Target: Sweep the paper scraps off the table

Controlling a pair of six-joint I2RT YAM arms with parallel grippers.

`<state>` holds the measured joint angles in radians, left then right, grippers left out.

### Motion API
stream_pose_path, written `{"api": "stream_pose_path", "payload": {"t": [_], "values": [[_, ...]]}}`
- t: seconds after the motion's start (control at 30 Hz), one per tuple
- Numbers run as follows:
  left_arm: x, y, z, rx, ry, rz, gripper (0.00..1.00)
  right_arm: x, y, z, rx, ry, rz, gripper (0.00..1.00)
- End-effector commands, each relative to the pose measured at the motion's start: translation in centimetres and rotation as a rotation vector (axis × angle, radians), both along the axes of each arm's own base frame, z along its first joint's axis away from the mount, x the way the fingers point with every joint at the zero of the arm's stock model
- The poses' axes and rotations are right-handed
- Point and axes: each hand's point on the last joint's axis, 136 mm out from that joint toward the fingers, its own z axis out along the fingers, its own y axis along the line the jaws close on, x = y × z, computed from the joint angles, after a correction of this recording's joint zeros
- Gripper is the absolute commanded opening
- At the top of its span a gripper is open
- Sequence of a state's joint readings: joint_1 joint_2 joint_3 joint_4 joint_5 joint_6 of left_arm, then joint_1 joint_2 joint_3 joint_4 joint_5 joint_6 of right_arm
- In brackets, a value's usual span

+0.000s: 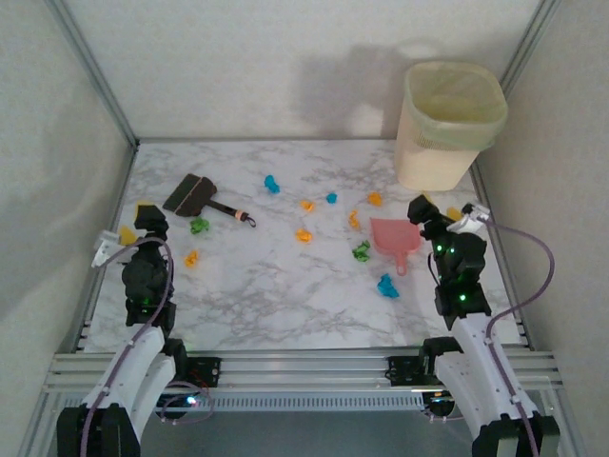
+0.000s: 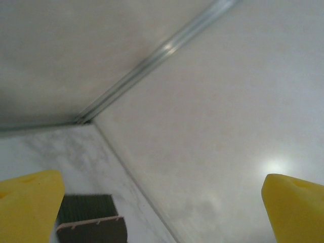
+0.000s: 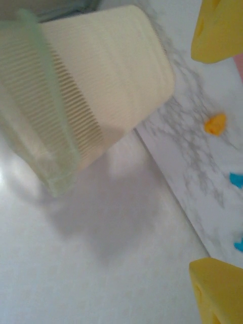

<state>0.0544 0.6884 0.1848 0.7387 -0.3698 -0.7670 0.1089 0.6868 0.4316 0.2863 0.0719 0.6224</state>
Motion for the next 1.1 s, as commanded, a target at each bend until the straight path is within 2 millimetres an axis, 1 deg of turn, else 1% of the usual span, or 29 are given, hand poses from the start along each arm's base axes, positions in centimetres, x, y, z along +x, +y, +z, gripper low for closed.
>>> {"api": "stream_pose_path", "payload": {"t": [0.0,0.07,0.1,0.13,0.17,0.2,0.23,0.27,0.3,0.4,0.43,0.47,0.53,0.57,0.6,0.67,0.7,0.77,0.83,0.93,1.07], "values": [[-0.7,1.7,-3.3,-0.183,0.058,0.101,1.0,0.3,3.4,-1.1,0.182,0.14,0.165,0.96],[0.6,1.0,-3.3,-0.179,0.103,0.054,1.0,0.4,6.9,-1.2,0.146,0.221,0.326,0.94],[1.5,0.6,-3.4,-0.179,0.135,0.024,0.99,0.4,8.7,-1.7,0.118,0.276,0.394,0.97],[2.4,0.2,-3.5,-0.181,0.172,-0.006,0.99,0.0,10.7,-2.2,0.068,0.322,0.461,0.97],[3.3,-0.2,-3.9,-0.186,0.213,-0.028,0.99,-0.3,12.5,-2.5,0.008,0.347,0.519,0.99],[4.1,-0.5,-4.3,-0.195,0.263,-0.047,1.0,-1.1,15.0,-2.8,-0.081,0.372,0.587,0.99],[5.0,-0.9,-4.8,-0.2,0.32,-0.071,1.0,-1.9,17.1,-3.6,-0.18,0.396,0.645,0.99],[5.7,-1.3,-5.2,-0.202,0.359,-0.093,1.0,-2.4,18.7,-3.9,-0.259,0.396,0.688,0.99],[6.6,-1.7,-5.4,-0.206,0.399,-0.119,1.0,-3.1,20.2,-4.7,-0.342,0.401,0.728,0.99],[8.9,-3.4,-6.4,-0.216,0.506,-0.21,0.99,-4.0,22.8,-6.9,-0.479,0.373,0.778,0.98],[9.3,-4.0,-6.5,-0.221,0.534,-0.226,1.0,-4.4,23.4,-7.8,-0.509,0.355,0.784,0.97],[9.8,-4.6,-7.1,-0.225,0.581,-0.237,0.99,-4.5,23.6,-8.7,-0.532,0.327,0.776,0.97],[10.3,-6.0,-7.6,-0.232,0.659,-0.242,1.0,-4.6,24.1,-10.0,-0.536,0.3,0.787,0.97],[10.5,-6.9,-7.9,-0.229,0.702,-0.244,1.0,-4.8,24.4,-10.3,-0.528,0.308,0.804,0.97],[10.5,-8.0,-8.3,-0.227,0.744,-0.25,1.0,-4.9,24.8,-10.6,-0.529,0.314,0.826,0.94],[10.7,-9.7,-8.9,-0.225,0.8,-0.279,0.99,-4.9,25.1,-11.3,-0.557,0.339,0.834,0.91],[10.8,-10.7,-9.2,-0.223,0.82,-0.306,0.99,-4.9,25.2,-11.6,-0.568,0.355,0.837,0.89],[10.8,-12.1,-9.8,-0.227,0.842,-0.349,0.99,-5.1,25.5,-12.0,-0.562,0.367,0.853,0.87],[10.6,-13.0,-10.5,-0.245,0.86,-0.378,0.99,-5.5,26.0,-11.9,-0.541,0.346,0.876,0.87],[10.3,-14.0,-11.5,-0.28,0.894,-0.42,0.99,-6.0,26.2,-11.3,-0.533,0.317,0.893,0.84],[9.2,-15.1,-11.8,-0.304,0.906,-0.46,0.99,-6.7,26.3,-9.7,-0.492,0.244,0.904,0.84]]}}
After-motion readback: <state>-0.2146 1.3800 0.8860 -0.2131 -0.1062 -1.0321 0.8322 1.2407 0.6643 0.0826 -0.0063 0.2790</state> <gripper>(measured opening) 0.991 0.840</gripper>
